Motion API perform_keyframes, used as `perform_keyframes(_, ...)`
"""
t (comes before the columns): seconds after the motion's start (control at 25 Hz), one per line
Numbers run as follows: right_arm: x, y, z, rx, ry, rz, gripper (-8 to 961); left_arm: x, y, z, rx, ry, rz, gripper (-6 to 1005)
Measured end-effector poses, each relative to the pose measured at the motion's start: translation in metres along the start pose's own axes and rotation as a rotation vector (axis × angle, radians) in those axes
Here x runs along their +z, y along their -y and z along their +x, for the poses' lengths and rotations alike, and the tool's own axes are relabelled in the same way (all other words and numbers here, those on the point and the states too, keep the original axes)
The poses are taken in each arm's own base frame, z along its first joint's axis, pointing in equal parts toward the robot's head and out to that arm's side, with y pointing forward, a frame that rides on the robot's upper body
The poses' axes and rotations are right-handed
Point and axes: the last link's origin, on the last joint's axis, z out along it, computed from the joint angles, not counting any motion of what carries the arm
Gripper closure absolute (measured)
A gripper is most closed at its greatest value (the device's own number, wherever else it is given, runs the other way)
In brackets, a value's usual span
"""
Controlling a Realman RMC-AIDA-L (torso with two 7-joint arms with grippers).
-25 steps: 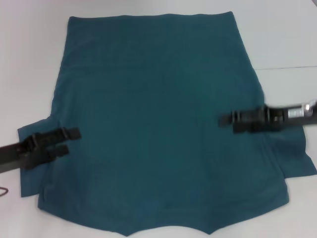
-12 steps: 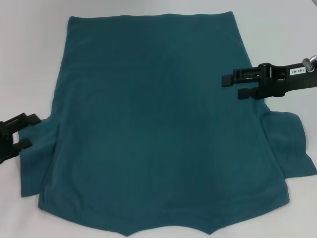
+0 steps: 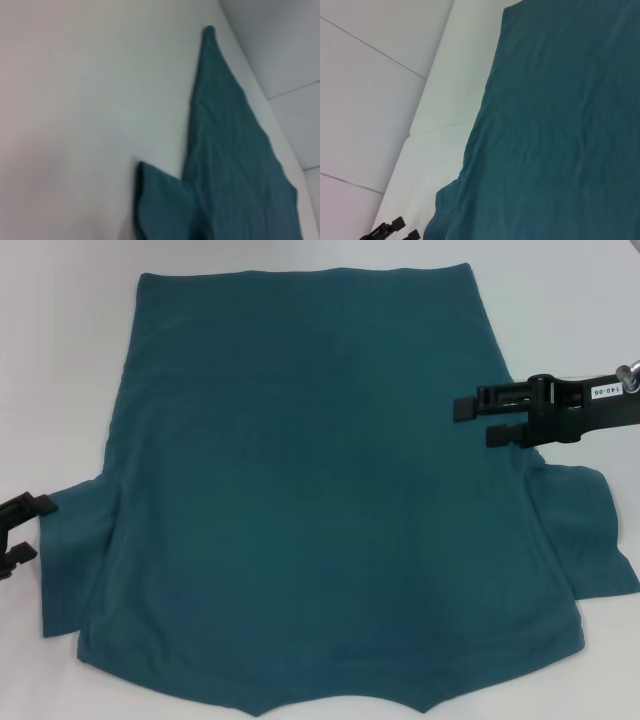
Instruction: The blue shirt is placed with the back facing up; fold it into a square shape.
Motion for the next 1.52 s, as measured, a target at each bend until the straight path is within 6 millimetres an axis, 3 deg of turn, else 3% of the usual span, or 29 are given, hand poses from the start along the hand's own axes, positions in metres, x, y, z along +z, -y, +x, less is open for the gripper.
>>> perform_keyframes(0.6, -0.001, 0.001, 0.001, 0.005, 0.002, 0.0, 28, 0.007, 0.008, -0.005, 0.0, 0.004, 0.047, 158)
perform_keyframes(1.08, -0.003, 0.003, 0.001, 0.008, 0.008, 0.001, 29, 0.026, -0.007, -0.012, 0.054, 0.069, 0.037, 161)
perform_keyframes(1.48, -0.009, 0.008, 0.002, 0.025, 0.029, 0.002, 29, 0.024, -0.008, -0.007, 0.031, 0.062, 0.036, 187)
perform_keyframes(1.52, -0.009, 0.008, 0.002, 0.026, 0.03, 0.002, 29, 0.025, -0.009, -0.008, 0.035, 0.066, 0.036, 229)
